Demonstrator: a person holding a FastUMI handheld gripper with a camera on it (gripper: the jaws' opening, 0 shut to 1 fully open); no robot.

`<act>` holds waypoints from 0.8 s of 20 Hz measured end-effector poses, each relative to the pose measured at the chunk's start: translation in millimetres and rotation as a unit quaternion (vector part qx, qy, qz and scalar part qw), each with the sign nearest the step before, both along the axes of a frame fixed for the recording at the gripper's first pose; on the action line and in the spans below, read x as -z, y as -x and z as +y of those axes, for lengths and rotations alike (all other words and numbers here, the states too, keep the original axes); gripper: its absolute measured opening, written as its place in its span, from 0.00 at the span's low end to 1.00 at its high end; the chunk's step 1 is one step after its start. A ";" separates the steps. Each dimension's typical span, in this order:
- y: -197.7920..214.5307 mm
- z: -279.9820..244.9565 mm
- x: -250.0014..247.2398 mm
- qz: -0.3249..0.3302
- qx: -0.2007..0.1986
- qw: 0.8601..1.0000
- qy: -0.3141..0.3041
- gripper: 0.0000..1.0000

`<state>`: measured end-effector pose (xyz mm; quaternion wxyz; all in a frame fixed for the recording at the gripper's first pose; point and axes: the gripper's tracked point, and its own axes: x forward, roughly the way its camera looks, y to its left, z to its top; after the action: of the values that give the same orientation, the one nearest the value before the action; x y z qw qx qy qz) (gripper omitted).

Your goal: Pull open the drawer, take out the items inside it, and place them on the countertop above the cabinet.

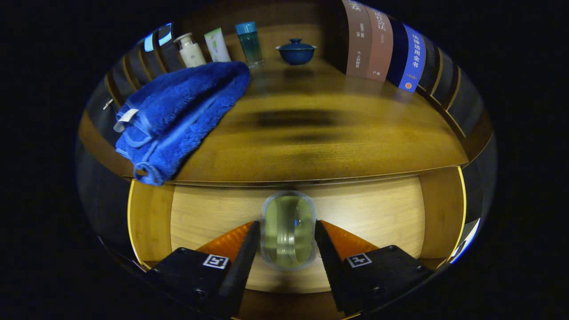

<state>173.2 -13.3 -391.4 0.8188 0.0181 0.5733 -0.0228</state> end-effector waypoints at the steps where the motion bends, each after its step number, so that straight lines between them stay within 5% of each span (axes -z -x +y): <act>1: -0.4 -1.2 1.4 0.006 0.004 1.000 0.000 0.65; 4: 0.8 -1.5 9.1 0.022 -0.005 1.000 0.005 0.46; 16: 2.0 3.8 16.5 0.037 -0.030 0.998 0.028 0.45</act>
<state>171.2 -9.5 -407.9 0.7978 -0.0233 0.6023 -0.0148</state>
